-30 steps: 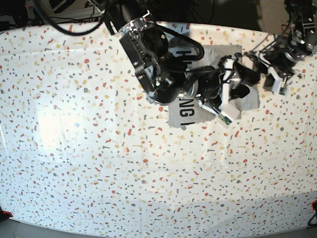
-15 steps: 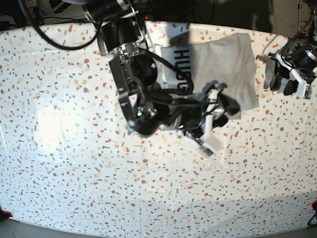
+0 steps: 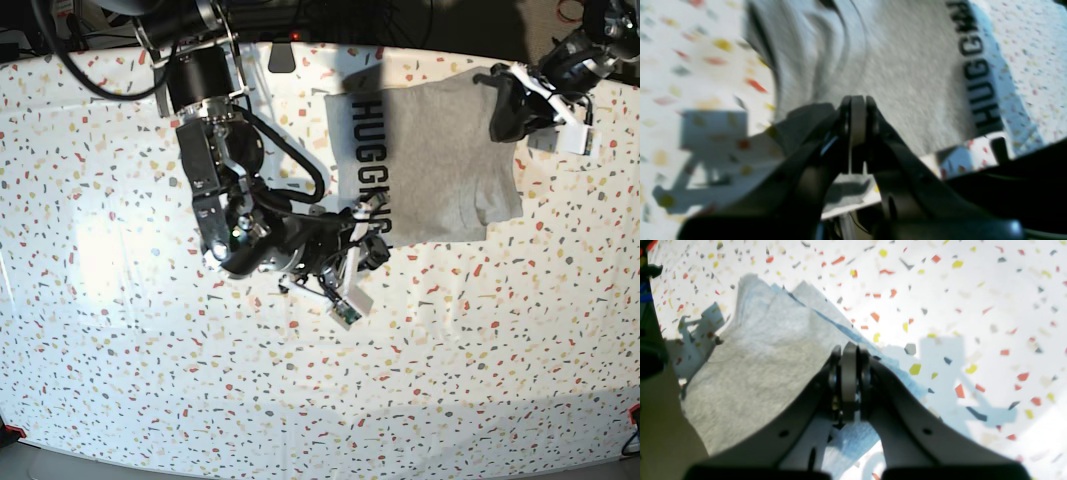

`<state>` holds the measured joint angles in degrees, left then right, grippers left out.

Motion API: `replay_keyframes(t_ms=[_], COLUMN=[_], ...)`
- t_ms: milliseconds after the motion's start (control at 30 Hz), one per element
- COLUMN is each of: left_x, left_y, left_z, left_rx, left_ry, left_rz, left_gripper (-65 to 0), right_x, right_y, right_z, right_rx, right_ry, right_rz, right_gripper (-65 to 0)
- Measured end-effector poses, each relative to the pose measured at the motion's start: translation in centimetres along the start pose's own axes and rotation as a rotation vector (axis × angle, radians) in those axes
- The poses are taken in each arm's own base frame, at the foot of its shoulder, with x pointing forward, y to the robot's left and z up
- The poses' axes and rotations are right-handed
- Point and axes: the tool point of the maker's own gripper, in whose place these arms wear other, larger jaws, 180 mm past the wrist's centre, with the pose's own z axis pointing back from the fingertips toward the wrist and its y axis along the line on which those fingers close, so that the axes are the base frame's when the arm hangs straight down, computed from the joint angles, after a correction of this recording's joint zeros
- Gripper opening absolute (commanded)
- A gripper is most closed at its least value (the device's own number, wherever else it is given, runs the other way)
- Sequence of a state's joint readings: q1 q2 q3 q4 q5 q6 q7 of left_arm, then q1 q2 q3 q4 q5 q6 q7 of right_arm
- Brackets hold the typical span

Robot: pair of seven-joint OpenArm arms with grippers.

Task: Fold the T-shirt properly
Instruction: 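Lift and flip the folded shirt over with both grippers, lettering up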

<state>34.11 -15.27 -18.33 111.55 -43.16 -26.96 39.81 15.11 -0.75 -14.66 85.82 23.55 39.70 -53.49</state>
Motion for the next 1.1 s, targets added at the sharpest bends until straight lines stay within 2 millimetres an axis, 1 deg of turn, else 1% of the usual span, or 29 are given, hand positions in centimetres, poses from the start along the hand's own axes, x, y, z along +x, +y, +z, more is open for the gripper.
replay_keyframes(t_ms=[100, 167, 233, 300, 400, 467, 567, 633, 700, 800, 967, 1100], left_x=[-0.9, -1.4, -1.6, -2.0, -3.3, -4.2, -6.1, -6.4, -6.1, -5.0, -2.6, -0.4], left_y=[-0.6, -1.1, -1.5, -1.3, -0.2, 1.0, 2.6, 3.3, 4.1, 5.1, 6.9, 8.3], left_z=[-0.3, -0.6, -0.8, -0.9, -1.2, -1.5, -2.3, -2.9, -3.8, -5.5, -8.1, -10.3], left_rx=[-0.002, -0.004, -0.009, -0.005, 0.018, 0.049, 0.083, 0.087, 0.092, 0.098, 0.123, 0.146], left_ry=[0.018, 0.026, 0.019, 0.021, 0.026, 0.016, 0.052, 0.055, 0.051, 0.041, 0.02, 0.001], left_rz=[0.035, 0.061, 0.082, 0.099, 0.143, 0.17, 0.204, 0.21, 0.201, 0.155, 0.084, 0.049], left_gripper=[-65.0, -65.0, -65.0, -65.0, -65.0, -65.0, -65.0, -65.0, -65.0, -65.0, -65.0, -65.0], right_x=[-1.8, -2.5, -2.4, -2.4, -3.2, -3.5, -3.5, -3.5, -3.8, -4.7, -6.4, -7.3], right_y=[-0.7, -1.8, -2.8, -3.6, -4.5, -4.5, -4.5, -4.5, -4.5, -4.8, -5.4, -5.3], right_z=[-1.2, -1.8, -2.2, -2.5, -2.7, -2.8, -2.8, -2.8, -2.7, -2.4, -1.5, -0.5], right_rx=[0.007, -0.01, -0.021, -0.028, -0.054, -0.054, -0.053, -0.054, -0.053, -0.063, -0.084, -0.106], right_ry=[0.048, 0.083, 0.099, 0.113, 0.153, 0.159, 0.159, 0.159, 0.173, 0.21, 0.239, 0.242], right_rz=[-0.04, -0.046, -0.049, -0.054, -0.044, -0.047, -0.047, -0.046, -0.047, -0.045, -0.044, -0.022], right_gripper=[-65.0, -65.0, -65.0, -65.0, -65.0, -65.0, -65.0, -65.0, -65.0, -65.0, -65.0, -65.0])
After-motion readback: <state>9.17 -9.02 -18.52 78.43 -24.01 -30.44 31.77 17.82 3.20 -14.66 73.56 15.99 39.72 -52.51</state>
